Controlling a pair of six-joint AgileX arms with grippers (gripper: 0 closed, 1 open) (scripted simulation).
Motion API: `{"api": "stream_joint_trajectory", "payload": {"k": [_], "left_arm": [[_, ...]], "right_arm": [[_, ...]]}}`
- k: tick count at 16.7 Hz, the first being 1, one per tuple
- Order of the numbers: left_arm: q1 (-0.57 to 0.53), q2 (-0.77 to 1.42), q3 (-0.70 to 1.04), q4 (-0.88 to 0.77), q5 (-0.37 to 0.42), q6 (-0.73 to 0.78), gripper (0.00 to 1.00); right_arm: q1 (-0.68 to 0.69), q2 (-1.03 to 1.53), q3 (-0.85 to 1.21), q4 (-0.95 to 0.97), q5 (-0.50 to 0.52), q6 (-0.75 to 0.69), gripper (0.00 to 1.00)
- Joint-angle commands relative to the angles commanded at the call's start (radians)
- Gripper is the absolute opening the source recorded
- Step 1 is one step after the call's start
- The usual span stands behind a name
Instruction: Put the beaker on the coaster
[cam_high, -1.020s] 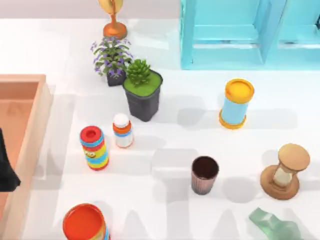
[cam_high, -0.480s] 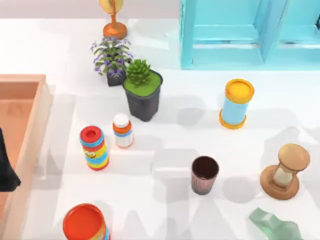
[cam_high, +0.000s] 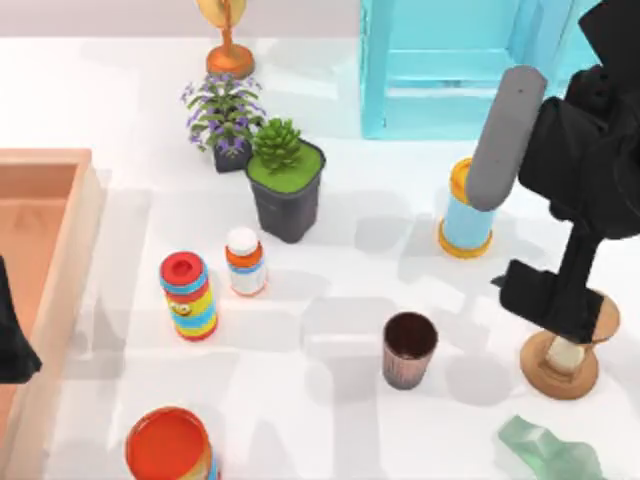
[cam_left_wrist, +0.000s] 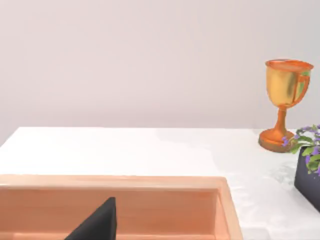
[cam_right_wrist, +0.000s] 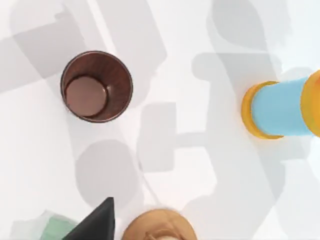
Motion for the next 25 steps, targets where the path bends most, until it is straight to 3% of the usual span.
{"api": "stream_joint_trajectory", "payload": {"k": [6, 11, 18, 25], "left_arm": [[0.0, 0.0, 0.0, 0.0, 0.0, 0.0, 1.0], [0.0, 0.0, 0.0, 0.0, 0.0, 0.0, 1.0], [0.0, 0.0, 0.0, 0.0, 0.0, 0.0, 1.0], [0.0, 0.0, 0.0, 0.0, 0.0, 0.0, 1.0]], "right_arm": [[0.137, 0.428, 0.316, -0.291, -0.016, -0.127, 1.0], [0.166, 0.544, 0.397, -0.378, -0.019, -0.155, 1.0], [0.164, 0.549, 0.357, -0.336, -0.018, -0.155, 1.0], [0.169, 0.612, 0.124, -0.031, -0.018, -0.15, 1.0]]}}
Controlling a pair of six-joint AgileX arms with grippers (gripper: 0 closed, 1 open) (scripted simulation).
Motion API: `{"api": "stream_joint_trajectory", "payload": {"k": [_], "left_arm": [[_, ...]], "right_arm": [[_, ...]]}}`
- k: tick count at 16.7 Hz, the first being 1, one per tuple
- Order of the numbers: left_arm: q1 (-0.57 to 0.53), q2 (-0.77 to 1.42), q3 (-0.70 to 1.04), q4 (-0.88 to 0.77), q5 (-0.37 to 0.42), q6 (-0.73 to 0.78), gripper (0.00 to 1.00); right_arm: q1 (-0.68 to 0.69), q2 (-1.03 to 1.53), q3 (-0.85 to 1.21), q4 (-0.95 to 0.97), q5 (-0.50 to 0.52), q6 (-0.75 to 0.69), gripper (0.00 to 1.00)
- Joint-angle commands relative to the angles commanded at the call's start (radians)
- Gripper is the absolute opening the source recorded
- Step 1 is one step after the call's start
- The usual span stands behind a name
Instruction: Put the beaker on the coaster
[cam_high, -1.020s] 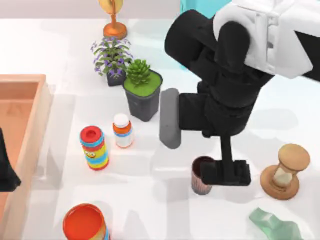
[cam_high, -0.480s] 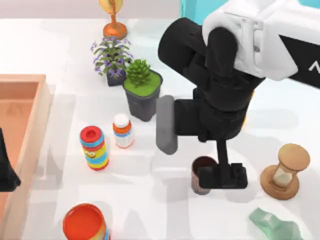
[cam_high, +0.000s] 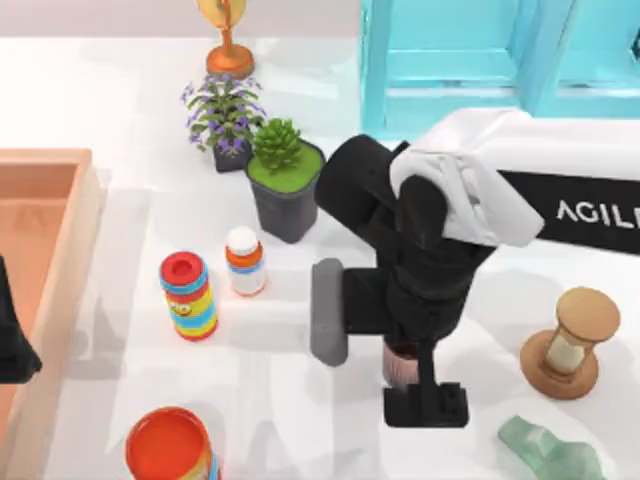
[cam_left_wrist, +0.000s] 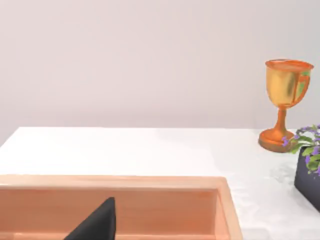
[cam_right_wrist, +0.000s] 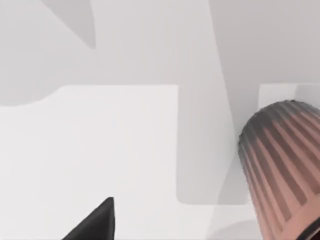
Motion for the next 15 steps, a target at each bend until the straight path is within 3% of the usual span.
{"api": "stream_joint_trajectory", "payload": {"k": [5, 15], "left_arm": [[0.0, 0.0, 0.0, 0.0, 0.0, 0.0, 1.0], [0.0, 0.0, 0.0, 0.0, 0.0, 0.0, 1.0]], "right_arm": [[0.001, 0.009, -0.027, 0.029, 0.0, 0.0, 1.0], [0.001, 0.009, -0.027, 0.029, 0.0, 0.0, 0.25]]}}
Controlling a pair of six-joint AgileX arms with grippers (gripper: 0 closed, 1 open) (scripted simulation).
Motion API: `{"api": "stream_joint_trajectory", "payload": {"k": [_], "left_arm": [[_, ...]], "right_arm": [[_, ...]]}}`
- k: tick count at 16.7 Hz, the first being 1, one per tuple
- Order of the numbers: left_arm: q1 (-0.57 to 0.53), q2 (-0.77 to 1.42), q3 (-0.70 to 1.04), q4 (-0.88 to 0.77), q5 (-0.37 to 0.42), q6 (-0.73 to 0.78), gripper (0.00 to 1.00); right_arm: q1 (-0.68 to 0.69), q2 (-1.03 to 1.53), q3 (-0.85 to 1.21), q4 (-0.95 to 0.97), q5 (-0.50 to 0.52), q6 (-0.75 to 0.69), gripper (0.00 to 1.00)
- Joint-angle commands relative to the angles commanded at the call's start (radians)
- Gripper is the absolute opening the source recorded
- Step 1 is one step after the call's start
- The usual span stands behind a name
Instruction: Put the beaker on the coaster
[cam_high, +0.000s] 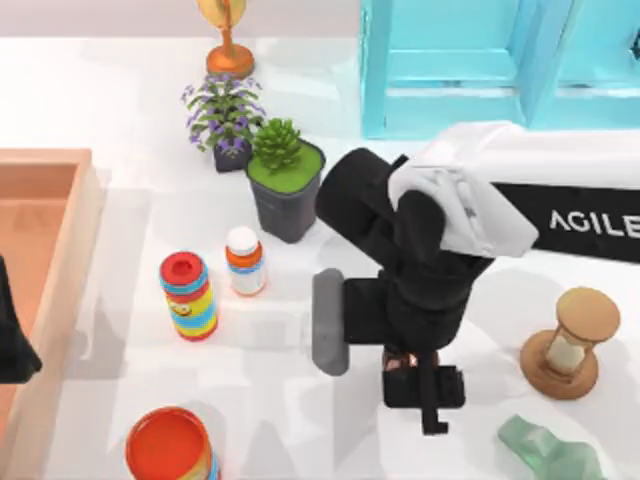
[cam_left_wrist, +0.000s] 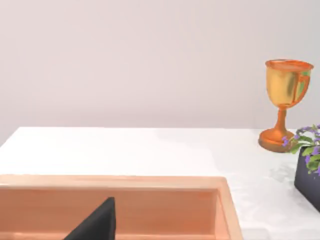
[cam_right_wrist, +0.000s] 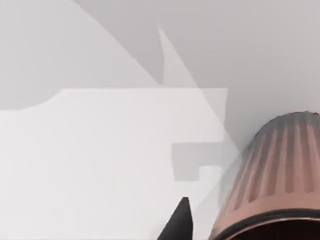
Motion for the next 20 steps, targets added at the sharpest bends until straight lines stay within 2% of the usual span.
{"api": "stream_joint_trajectory", "payload": {"k": [3, 4, 14, 17, 20], "left_arm": [[0.0, 0.0, 0.0, 0.0, 0.0, 0.0, 1.0], [0.0, 0.0, 0.0, 0.0, 0.0, 0.0, 1.0], [0.0, 0.0, 0.0, 0.0, 0.0, 0.0, 1.0], [0.0, 0.0, 0.0, 0.0, 0.0, 0.0, 1.0], [0.0, 0.0, 0.0, 0.0, 0.0, 0.0, 1.0]], "right_arm": [[0.0, 0.0, 0.0, 0.0, 0.0, 0.0, 0.02], [0.0, 0.0, 0.0, 0.0, 0.0, 0.0, 0.0], [-0.016, -0.003, 0.0, -0.011, -0.001, 0.008, 0.0], [-0.111, -0.039, 0.012, -0.073, -0.019, 0.03, 0.0], [-0.295, -0.124, 0.05, -0.106, -0.046, 0.052, 0.0]]}}
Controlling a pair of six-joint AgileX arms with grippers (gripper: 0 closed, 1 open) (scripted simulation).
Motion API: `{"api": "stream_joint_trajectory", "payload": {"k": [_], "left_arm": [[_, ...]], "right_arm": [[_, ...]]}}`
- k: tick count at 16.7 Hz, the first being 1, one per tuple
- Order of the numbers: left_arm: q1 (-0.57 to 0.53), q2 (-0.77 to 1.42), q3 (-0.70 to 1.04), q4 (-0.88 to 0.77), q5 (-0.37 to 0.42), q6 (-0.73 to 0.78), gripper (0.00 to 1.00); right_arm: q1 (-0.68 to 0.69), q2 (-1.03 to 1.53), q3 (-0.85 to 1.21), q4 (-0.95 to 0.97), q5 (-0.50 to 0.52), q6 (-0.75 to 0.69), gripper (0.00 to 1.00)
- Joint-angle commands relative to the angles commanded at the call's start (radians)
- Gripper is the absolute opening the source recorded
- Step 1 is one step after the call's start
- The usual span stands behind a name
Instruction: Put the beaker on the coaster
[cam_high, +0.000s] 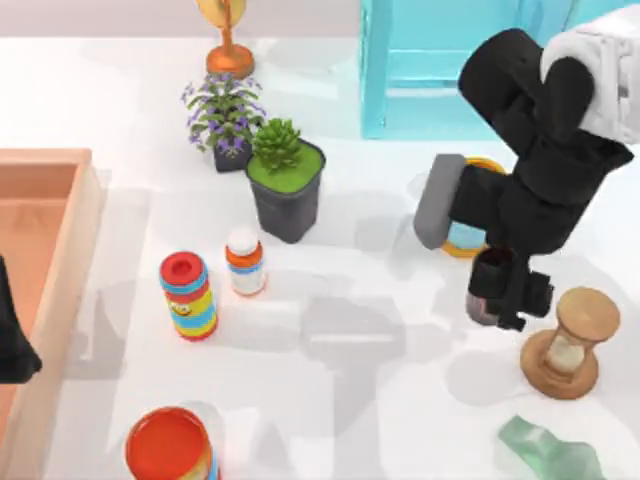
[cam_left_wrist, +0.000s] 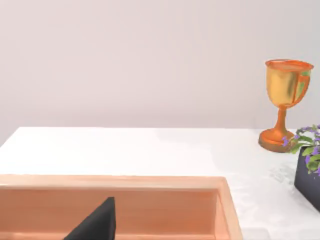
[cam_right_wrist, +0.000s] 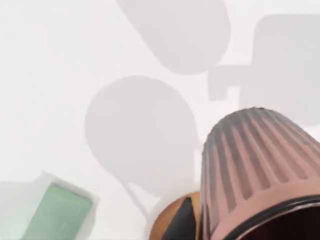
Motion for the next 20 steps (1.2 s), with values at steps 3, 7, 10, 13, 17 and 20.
{"api": "stream_joint_trajectory", "payload": {"k": [3, 7, 10, 13, 17, 20], "left_arm": [[0.0, 0.0, 0.0, 0.0, 0.0, 0.0, 1.0], [0.0, 0.0, 0.0, 0.0, 0.0, 0.0, 1.0], [0.0, 0.0, 0.0, 0.0, 0.0, 0.0, 1.0], [0.0, 0.0, 0.0, 0.0, 0.0, 0.0, 1.0], [0.0, 0.0, 0.0, 0.0, 0.0, 0.0, 1.0], [0.0, 0.0, 0.0, 0.0, 0.0, 0.0, 1.0]], "right_arm": [[-0.263, -0.095, 0.022, 0.023, -0.018, 0.024, 0.0], [-0.634, -0.137, -0.003, 0.018, -0.071, 0.072, 0.0], [-0.828, -0.132, -0.036, -0.017, -0.093, 0.128, 0.0], [-0.94, -0.137, -0.072, -0.047, -0.068, 0.207, 0.0], [-0.973, -0.137, -0.098, -0.067, -0.037, 0.25, 0.0], [-0.969, -0.135, -0.095, -0.065, -0.038, 0.249, 0.0]]}}
